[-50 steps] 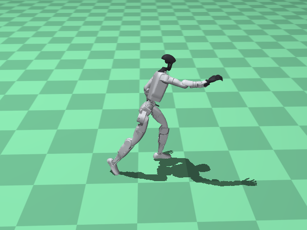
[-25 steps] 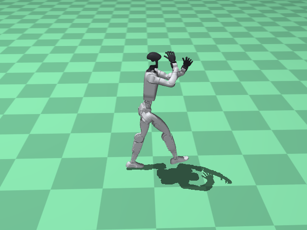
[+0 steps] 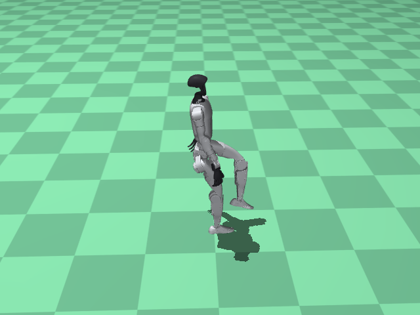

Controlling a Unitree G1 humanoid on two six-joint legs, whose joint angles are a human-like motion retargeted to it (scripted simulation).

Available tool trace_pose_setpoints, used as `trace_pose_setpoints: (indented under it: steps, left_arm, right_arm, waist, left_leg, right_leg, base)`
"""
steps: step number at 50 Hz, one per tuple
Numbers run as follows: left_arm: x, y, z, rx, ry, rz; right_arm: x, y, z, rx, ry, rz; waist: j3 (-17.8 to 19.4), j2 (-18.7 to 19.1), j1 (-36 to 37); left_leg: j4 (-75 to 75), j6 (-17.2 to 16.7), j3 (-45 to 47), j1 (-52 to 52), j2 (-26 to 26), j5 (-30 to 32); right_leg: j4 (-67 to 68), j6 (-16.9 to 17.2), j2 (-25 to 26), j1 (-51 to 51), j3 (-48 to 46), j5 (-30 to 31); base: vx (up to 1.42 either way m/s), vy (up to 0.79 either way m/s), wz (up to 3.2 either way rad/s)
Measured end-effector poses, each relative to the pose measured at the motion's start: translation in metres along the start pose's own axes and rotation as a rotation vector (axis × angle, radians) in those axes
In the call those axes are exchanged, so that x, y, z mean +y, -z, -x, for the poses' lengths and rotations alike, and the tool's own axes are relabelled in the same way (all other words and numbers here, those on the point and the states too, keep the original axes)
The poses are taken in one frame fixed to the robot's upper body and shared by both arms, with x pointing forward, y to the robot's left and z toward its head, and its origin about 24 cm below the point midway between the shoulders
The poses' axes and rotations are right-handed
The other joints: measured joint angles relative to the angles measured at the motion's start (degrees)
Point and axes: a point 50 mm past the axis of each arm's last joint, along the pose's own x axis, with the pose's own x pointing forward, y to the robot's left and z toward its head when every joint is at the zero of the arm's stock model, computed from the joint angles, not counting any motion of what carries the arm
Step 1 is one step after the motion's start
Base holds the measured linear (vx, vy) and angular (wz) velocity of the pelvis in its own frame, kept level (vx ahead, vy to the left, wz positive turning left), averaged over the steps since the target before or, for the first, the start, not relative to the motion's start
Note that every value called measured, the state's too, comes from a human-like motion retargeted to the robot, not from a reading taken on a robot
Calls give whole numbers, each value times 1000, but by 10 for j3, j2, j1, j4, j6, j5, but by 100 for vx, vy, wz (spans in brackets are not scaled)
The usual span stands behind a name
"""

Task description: Kungfu

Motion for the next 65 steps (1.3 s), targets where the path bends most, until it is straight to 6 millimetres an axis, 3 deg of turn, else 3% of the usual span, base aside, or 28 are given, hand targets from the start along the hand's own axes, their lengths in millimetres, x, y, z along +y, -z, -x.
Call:
trace_pose_setpoints:
  steps: [3,5,7,9,12,16,18,21,23,26,29,32,35,38,41,44,47,49,51,52,53,55,57,58,60,62,63,65]
  left_arm:
    - [-87,87,-12,136,263,4]
    - [-128,128,-4,227,358,64]
    - [-161,155,4,245,420,220]
    - [-181,160,8,178,477,380]
    - [-177,144,6,20,529,473]
    - [-143,105,0,-188,596,338]
    - [-125,81,-1,-279,609,223]
    - [-86,50,-4,-319,509,88]
    - [-59,37,-4,-328,404,72]
    - [34,-11,13,-327,69,116]
    - [109,-60,57,-528,-200,214]
    - [167,-119,131,-862,-387,234]
    - [198,-172,227,-1213,-480,164]
    - [201,-202,316,-1523,-541,97]
    - [185,-214,388,-1839,-594,55]
    - [155,-219,438,-2146,-567,8]
    - [121,-222,456,-2358,-406,-63]
    - [99,-230,453,-2411,-234,-156]
    - [72,-242,444,-2406,-41,-288]
    - [57,-249,439,-2393,56,-366]
    - [41,-256,435,-2375,150,-448]
    - [16,-268,425,-2306,287,-585]
    - [-2,-284,416,-2237,380,-670]
    - [-16,-295,406,-2176,452,-709]
    - [-38,-318,359,-1936,617,-686]
    - [-52,-326,328,-1769,848,-506]
    - [-63,-328,321,-1744,952,-425]
    - [-84,-331,320,-1726,1034,-380]
  right_arm:
    - [54,111,10,183,-354,-68]
    - [82,155,27,181,-487,-122]
    - [107,171,39,109,-563,-139]
    - [126,171,49,-3,-626,-124]
    - [142,155,61,-199,-703,-121]
    - [162,125,61,-340,-758,-274]
    - [168,111,58,-380,-772,-354]
    - [175,97,55,-418,-751,-482]
    - [180,96,55,-413,-743,-534]
    - [176,86,43,-350,-749,-563]
    - [174,96,36,-218,-705,-546]
    - [159,108,31,-152,-594,-589]
    - [125,113,22,-116,-469,-676]
    - [78,102,16,-183,-346,-719]
    - [23,74,16,-339,-213,-703]
    - [-31,24,24,-549,-113,-680]
    - [-67,-47,45,-840,-102,-681]
    - [-73,-100,64,-1060,-175,-690]
    - [-69,-150,88,-1270,-295,-703]
    - [-65,-172,101,-1367,-362,-710]
    - [-62,-191,114,-1457,-431,-716]
    - [-42,-228,141,-1596,-605,-710]
    - [-14,-259,167,-1658,-770,-627]
    - [0,-266,172,-1657,-831,-588]
    - [43,-267,162,-1558,-981,-552]
    - [73,-259,144,-1401,-1115,-630]
    - [68,-254,139,-1389,-1134,-708]
    - [48,-247,135,-1441,-1081,-774]
  waist:
    - [38,-48,42]
    - [27,-74,32]
    - [-15,-130,14]
    - [-10,-150,13]
    - [30,-146,8]
    - [25,-121,-9]
    - [8,-104,-10]
    - [-54,-64,-93]
    - [-97,-48,-122]
    - [-138,-66,-157]
    - [-138,-82,-159]
    - [-125,-76,-134]
    - [-97,-53,-112]
    - [-87,-38,-93]
    - [-83,-24,-79]
    - [-68,-2,-61]
    - [-48,19,-33]
    - [-32,29,-4]
    - [-14,39,29]
    - [-7,37,40]
    - [-1,23,41]
    - [17,19,33]
    - [41,10,33]
    - [63,16,16]
    - [56,25,-19]
    - [29,91,-45]
    - [25,102,-41]
    - [28,55,-42]
  left_leg:
    - [-389,23,-101,-25,-44,122]
    - [-553,108,-197,-50,-88,89]
    - [-597,148,-179,-84,-101,-9]
    - [-524,123,-66,-59,-65,-27]
    - [-207,85,-80,-69,-14,10]
    - [151,28,13,19,80,-52]
    - [288,-34,35,87,94,-68]
    - [428,-127,41,134,-8,-47]
    - [488,-147,77,176,-62,-38]
    - [505,-147,106,200,-128,-22]
    - [473,-147,106,211,-160,-21]
    - [409,-144,72,180,-146,-51]
    - [327,-106,21,136,-98,-75]
    - [223,-62,-9,84,-43,-82]
    - [105,-27,-28,40,3,-67]
    - [-20,-14,-54,16,34,-36]
    - [-167,-44,-107,28,48,10]
    - [-274,-76,-176,62,47,30]
    - [-366,-126,-268,109,37,65]
    - [-398,-147,-292,127,23,88]
    - [-415,-147,-275,136,-8,115]
    - [-438,-147,-256,133,8,-33]
    - [-323,-132,-138,96,92,-210]
    - [-243,-125,-146,69,78,-237]
    - [-147,-99,-136,-3,53,-280]
    - [-64,-103,-212,-108,65,-319]
    - [-26,-93,-232,-148,52,-333]
    - [3,-70,-171,-154,39,-348]
  right_leg:
    - [32,0,-13,41,63,-26]
    - [43,0,-48,35,17,-28]
    - [88,0,-115,-33,-44,-42]
    - [94,0,-134,-33,-71,-77]
    - [40,0,-106,32,-94,-127]
    - [0,0,-65,51,-113,-129]
    - [-29,0,-50,60,-99,-133]
    - [-59,0,-58,31,-131,-134]
    - [-75,5,-71,13,-149,-133]
    - [-49,21,-123,-49,-171,-154]
    - [-45,30,-132,-40,-175,-162]
    - [-61,30,-99,-7,-160,-159]
    - [-76,30,-57,29,-139,-155]
    - [-77,36,-29,42,-92,-150]
    - [-71,44,-12,46,-29,-147]
    - [-61,57,2,48,49,-141]
    - [-42,74,-3,37,116,-134]
    - [-16,91,-12,14,155,-132]
    - [40,121,-25,-40,171,-143]
    - [83,158,-47,-84,171,-155]
    - [139,224,-91,-148,173,-172]
    - [262,300,-92,-266,67,-184]
    - [355,286,-170,-381,-110,-176]
    - [388,243,-227,-397,-161,-203]
    - [414,212,-255,-428,-147,-269]
    - [439,288,-200,-472,-104,-275]
    - [450,269,-206,-498,-125,-268]
    - [451,268,-273,-553,-89,-239]
  base:
    - [59,14,-140]
    - [49,-15,24]
    - [47,-31,30]
    - [40,-23,-53]
    - [1,-46,-43]
    - [28,-28,26]
    - [35,-6,-13]
    - [24,-15,162]
    - [32,-7,154]
    - [35,-24,184]
    - [14,-9,35]
    - [13,-3,-96]
    - [20,0,-133]
    - [21,7,-175]
    - [21,16,-207]
    - [14,38,-265]
    - [11,62,-346]
    - [13,81,-422]
    - [10,104,-441]
    - [-10,135,-365]
    - [-19,126,-303]
    - [-40,78,-287]
    - [-54,79,-289]
    - [-16,102,-131]
    - [16,69,-24]
    - [12,31,35]
    - [-3,31,36]
    - [-10,35,19]
